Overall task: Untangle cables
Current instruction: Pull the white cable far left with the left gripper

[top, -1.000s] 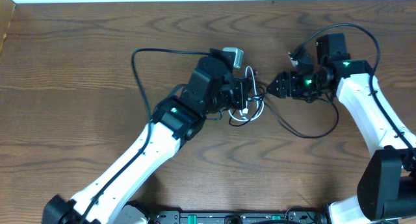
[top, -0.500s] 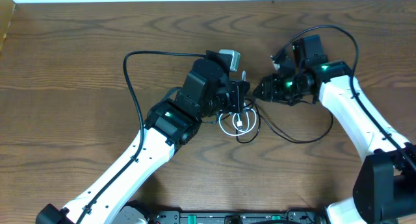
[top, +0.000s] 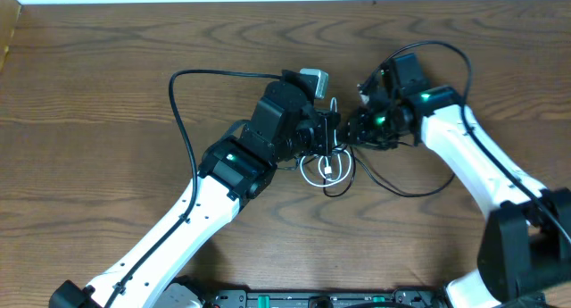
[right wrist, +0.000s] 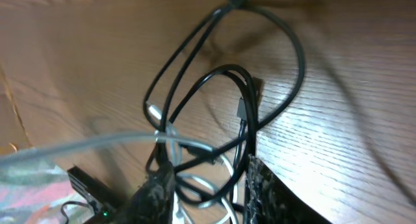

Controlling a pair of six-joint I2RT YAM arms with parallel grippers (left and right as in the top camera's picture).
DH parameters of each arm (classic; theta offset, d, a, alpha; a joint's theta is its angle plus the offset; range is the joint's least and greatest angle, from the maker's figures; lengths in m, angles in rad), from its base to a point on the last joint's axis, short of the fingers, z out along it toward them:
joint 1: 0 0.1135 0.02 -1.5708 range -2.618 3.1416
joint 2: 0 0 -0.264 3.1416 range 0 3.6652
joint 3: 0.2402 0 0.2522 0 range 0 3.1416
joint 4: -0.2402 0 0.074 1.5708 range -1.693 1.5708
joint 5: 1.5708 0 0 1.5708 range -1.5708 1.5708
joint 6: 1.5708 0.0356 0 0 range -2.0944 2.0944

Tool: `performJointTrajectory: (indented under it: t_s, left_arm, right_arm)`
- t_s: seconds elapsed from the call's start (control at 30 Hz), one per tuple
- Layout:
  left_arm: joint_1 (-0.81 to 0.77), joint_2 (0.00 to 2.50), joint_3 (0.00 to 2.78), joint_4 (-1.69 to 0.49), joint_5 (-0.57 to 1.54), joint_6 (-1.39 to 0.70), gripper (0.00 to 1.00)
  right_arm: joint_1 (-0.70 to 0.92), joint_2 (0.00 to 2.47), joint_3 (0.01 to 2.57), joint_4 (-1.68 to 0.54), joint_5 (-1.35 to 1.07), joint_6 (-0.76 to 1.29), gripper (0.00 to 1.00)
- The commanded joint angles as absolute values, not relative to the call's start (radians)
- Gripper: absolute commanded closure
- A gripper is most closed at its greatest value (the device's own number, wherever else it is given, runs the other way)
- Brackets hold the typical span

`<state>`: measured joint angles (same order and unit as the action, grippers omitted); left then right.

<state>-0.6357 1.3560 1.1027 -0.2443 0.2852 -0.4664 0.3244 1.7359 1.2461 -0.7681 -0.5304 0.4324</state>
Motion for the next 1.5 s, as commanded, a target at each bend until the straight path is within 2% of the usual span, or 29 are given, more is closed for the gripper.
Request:
performJointTrajectory:
  t_s: [0.0, 0.23, 0.47, 0.67, 0.8, 0.9, 1.1, 1.2, 1.33, 1.47]
  left_arm:
    - [-0.632, 1.344, 1.115, -0.246, 0.275, -0.446, 0.93]
    - [-0.606, 1.343, 1.115, -0.246, 0.275, -0.446, 0.92]
    - [-0.538, 1.327, 1.115, -0.248, 0.283, -0.446, 0.93]
    - [-0.520, 1.328, 1.115, -0.269, 0.278, -0.441, 0.92]
    - [-0.466, 1.310, 1.115, -0.253, 0.279, -0.439, 0.93]
    - [-0.410, 1.265, 1.123, -0.245, 0.279, -0.439, 0.92]
    - [-0.245, 1.117, 1.132, -0.263, 0.279, -0.438, 0.93]
    - [-0.154, 1.052, 1.132, -0.312, 0.279, -0.438, 0.92]
    - [-0.052, 1.005, 1.132, -0.406, 0.279, -0.438, 0.92]
    - [-0.044, 1.013, 1.132, -0.476, 0.304, -0.389, 0.93]
  right_arm:
    - [0.356, 1.814, 1.229, -0.753, -0.534, 0.484, 0.73]
    - [0.353, 1.930, 1.229, -0.717, -0.521, 0.509, 0.99]
    - [0.308, 1.935, 1.229, -0.722, -0.531, 0.477, 0.99]
    - [0.226, 1.935, 1.230, -0.740, -0.680, 0.335, 0.99]
    - [0.146, 1.934, 1.230, -0.793, -0.682, 0.275, 0.99]
    - [0.098, 1.934, 1.230, -0.836, -0.605, 0.268, 0.99]
    - [0.015, 1.934, 1.229, -0.922, -0.287, 0.290, 0.99]
    - [-0.016, 1.934, 1.229, -0.935, -0.224, 0.299, 0.99]
    - [-0.052, 1.929, 1.230, -0.933, -0.268, 0.259, 0.99]
    - [-0.046, 1.882, 1.231, -0.934, -0.434, 0.122, 0.99]
